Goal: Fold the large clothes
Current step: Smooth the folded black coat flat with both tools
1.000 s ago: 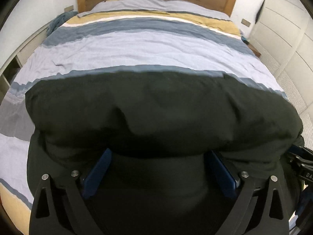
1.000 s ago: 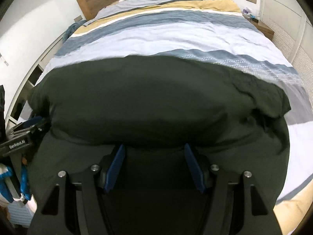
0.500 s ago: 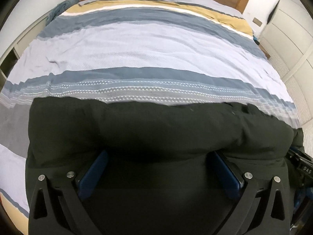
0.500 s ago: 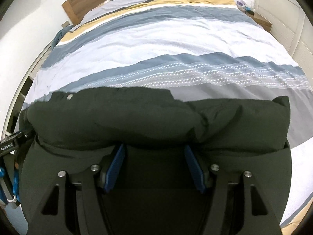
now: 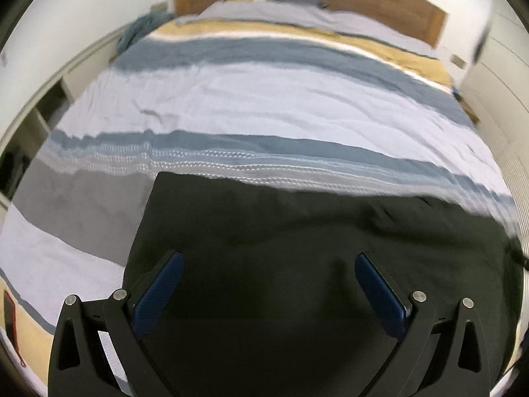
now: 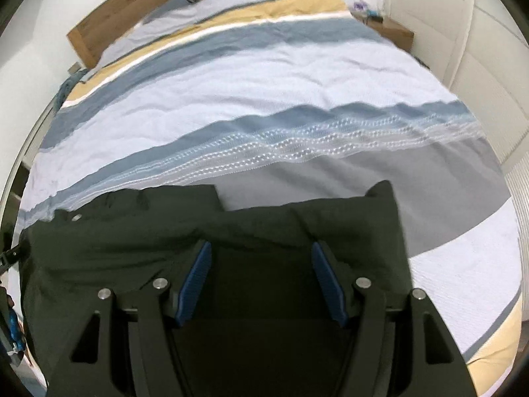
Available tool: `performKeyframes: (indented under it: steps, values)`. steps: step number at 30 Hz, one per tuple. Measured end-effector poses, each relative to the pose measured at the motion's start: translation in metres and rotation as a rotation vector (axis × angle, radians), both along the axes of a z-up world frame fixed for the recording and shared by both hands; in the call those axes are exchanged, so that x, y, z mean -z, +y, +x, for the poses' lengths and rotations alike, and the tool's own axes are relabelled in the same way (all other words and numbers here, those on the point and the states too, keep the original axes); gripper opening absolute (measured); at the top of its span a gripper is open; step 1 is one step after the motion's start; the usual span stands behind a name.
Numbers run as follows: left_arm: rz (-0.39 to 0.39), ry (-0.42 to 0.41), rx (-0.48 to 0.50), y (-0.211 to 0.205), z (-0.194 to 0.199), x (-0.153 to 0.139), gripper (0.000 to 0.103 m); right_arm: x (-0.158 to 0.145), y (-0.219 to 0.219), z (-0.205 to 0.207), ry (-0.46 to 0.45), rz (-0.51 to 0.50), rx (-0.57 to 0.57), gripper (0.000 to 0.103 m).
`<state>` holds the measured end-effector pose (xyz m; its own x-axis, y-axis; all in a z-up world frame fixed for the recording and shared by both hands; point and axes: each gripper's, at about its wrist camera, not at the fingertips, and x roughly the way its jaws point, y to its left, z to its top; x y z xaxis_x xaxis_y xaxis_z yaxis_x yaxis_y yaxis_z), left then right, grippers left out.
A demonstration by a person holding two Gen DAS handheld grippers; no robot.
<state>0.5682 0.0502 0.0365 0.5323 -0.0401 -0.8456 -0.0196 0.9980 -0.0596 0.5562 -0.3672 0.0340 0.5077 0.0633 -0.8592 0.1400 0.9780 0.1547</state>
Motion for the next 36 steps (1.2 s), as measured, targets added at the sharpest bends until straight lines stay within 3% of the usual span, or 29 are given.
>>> performKeyframes:
  steps: [5, 8, 10, 15, 21, 27, 30, 34, 36]
  values:
    - [-0.047, -0.033, 0.069, -0.016, -0.057, 0.004, 0.102, -0.012, 0.033, -0.055, -0.045, 0.044, -0.085, 0.062]
    - [-0.081, -0.013, 0.082, -0.016, -0.077, 0.019, 0.102, -0.004, 0.059, -0.085, -0.041, 0.037, -0.153, 0.062]
    - [-0.059, -0.002, 0.074, -0.013, -0.083, 0.031, 0.102, 0.008, 0.069, -0.099, -0.020, 0.056, -0.178, 0.062]
    - [-0.015, 0.021, 0.025, 0.005, -0.082, 0.039, 0.102, 0.033, 0.038, -0.100, 0.030, 0.082, -0.078, 0.062]
    - [0.032, -0.021, 0.025, 0.000, -0.094, 0.021, 0.102, 0.019, 0.021, -0.097, 0.058, -0.077, -0.054, 0.062]
    - [0.055, -0.053, 0.095, -0.025, -0.106, 0.020, 0.102, -0.006, 0.053, -0.126, -0.023, -0.050, -0.157, 0.062]
    - [0.064, -0.042, 0.102, -0.025, -0.105, 0.028, 0.102, 0.009, 0.071, -0.131, 0.005, -0.044, -0.201, 0.062]
    - [0.043, -0.018, 0.092, -0.022, -0.099, 0.036, 0.103, 0.022, 0.071, -0.131, 0.023, -0.029, -0.180, 0.062]
    - [0.037, -0.010, 0.093, -0.021, -0.097, 0.039, 0.103, 0.023, 0.071, -0.128, 0.030, -0.048, -0.180, 0.071]
